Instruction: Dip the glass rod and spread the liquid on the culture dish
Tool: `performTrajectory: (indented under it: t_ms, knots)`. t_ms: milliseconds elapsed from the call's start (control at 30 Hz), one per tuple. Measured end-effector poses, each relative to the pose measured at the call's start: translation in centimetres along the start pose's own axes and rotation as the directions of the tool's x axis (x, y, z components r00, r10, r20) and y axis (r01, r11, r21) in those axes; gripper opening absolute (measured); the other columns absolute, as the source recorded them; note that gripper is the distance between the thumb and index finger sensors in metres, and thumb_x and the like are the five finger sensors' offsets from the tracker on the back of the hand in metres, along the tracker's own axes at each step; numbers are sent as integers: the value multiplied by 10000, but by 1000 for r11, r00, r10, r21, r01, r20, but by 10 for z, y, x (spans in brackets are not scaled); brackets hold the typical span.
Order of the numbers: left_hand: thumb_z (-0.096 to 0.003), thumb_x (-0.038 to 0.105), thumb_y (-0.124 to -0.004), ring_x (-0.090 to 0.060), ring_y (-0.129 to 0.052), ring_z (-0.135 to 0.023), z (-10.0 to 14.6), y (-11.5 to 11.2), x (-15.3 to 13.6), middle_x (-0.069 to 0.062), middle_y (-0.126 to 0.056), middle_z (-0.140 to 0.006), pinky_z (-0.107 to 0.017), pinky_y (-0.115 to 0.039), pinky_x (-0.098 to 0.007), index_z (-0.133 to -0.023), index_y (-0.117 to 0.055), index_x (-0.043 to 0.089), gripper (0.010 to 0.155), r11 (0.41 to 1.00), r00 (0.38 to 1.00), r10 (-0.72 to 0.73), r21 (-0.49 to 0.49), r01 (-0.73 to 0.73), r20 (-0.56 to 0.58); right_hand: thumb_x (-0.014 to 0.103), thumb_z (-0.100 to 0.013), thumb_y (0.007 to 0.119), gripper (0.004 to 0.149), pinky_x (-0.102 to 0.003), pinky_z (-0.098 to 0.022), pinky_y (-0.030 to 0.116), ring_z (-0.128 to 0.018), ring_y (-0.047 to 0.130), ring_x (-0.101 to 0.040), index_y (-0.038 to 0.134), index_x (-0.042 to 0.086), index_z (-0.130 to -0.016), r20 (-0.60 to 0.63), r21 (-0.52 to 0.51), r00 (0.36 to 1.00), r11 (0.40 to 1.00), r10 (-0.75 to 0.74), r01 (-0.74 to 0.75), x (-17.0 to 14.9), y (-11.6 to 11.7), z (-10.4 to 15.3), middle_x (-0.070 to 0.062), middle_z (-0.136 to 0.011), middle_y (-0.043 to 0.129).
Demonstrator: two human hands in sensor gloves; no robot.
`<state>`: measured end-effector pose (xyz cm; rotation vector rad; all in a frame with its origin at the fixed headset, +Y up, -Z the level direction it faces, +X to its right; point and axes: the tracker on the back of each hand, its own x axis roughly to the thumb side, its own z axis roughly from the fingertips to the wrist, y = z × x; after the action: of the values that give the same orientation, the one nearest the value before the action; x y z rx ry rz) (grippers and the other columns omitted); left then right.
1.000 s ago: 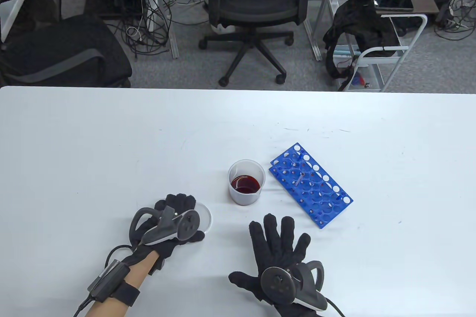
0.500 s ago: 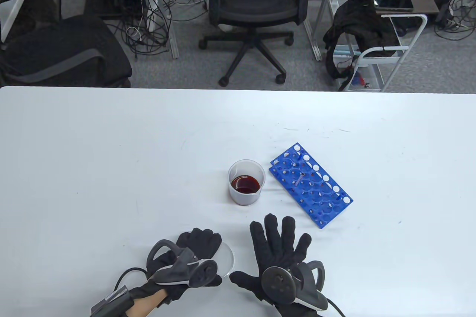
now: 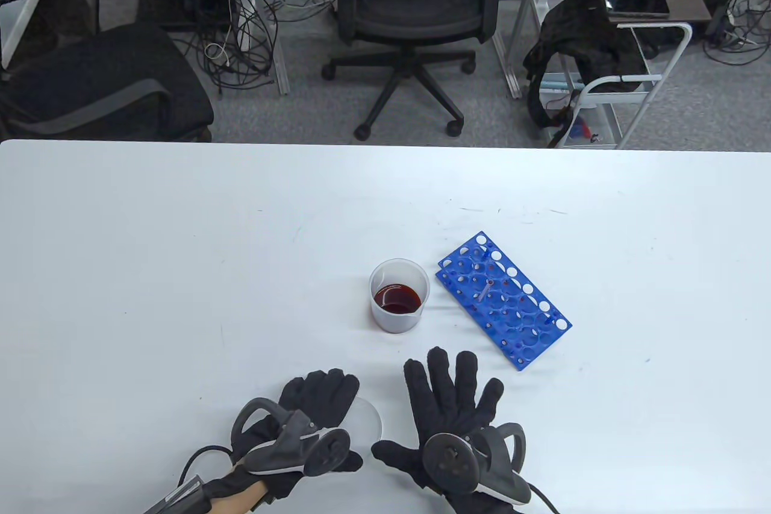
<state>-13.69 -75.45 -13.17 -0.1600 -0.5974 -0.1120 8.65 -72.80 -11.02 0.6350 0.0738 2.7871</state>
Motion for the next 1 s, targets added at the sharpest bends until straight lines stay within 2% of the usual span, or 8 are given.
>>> performTrajectory:
  t_ms: [167, 333, 467, 667, 767, 867, 1000]
  knots:
    - [-347, 847, -585, -561, -417, -1164, 21, 30, -18, -211, -343, -1277, -775, -446, -768, -1225, -291, 141, 1164, 997, 995, 40, 75, -34, -86, 794, -526, 560, 1080, -896, -545, 175, -980, 27, -666, 74, 79, -1174, 0, -19, 1000, 1000, -4, 4, 0, -1, 0, -309, -1180, 42]
    - [-351, 860, -565, -632, -232, -1139, 44, 46, -37, -249, -188, -1275, -723, -333, -843, -1224, -176, 164, 1182, 991, 983, 107, 99, -93, -151, 792, -525, 565, 1080, -895, -552, 195, -986, 50, -666, 99, 70, -1180, -6, -57, 1000, 998, -13, 13, -3, -2, 1, -311, -1184, 65]
    - [-360, 865, -552, -660, -129, -1101, 56, 44, -54, -272, -84, -1249, -691, -265, -864, -1209, -81, 186, 1185, 987, 968, 151, 79, -138, -199, 791, -523, 569, 1080, -895, -556, 207, -989, 65, -667, 111, 67, -1182, -16, -76, 1000, 997, -21, 20, -5, -2, 2, -315, -1185, 79]
    - [-362, 867, -545, -666, -67, -1074, 58, 30, -65, -274, -12, -1223, -668, -231, -871, -1187, -17, 205, 1182, 987, 961, 162, 52, -154, -225, 789, -518, 579, 1081, -893, -563, 230, -997, 95, -665, 129, 65, -1181, -36, -135, 999, 990, -36, 31, -10, -6, 3, -314, -1188, 105]
    - [-363, 865, -545, -664, -57, -1071, 58, 28, -66, -271, -3, -1219, -668, -226, -870, -1184, -12, 208, 1179, 988, 962, 154, 46, -147, -224, 776, -516, 605, 1075, -886, -576, 267, -1007, 143, -660, 167, 54, -1182, -59, -257, 996, 965, -60, 43, -17, -18, 6, -312, -1190, 151]
    - [-364, 862, -549, -660, -54, -1071, 59, 29, -65, -271, -1, -1217, -668, -221, -869, -1184, -15, 208, 1177, 988, 964, 155, 50, -147, -218, 735, -516, 663, 1054, -872, -597, 323, -1017, 224, -655, 221, 41, -1176, -103, -420, 990, 906, -94, 42, -29, -38, 7, -311, -1187, 210]
    - [-365, 861, -551, -657, -53, -1072, 59, 30, -63, -270, -1, -1216, -669, -221, -867, -1185, -18, 207, 1176, 987, 964, 157, 59, -147, -214, 650, -527, 720, 998, -815, -629, 454, -1018, 441, -605, 268, 21, -1158, -177, -541, 979, 841, -102, -10, -46, -64, -2, -304, -1170, 305]
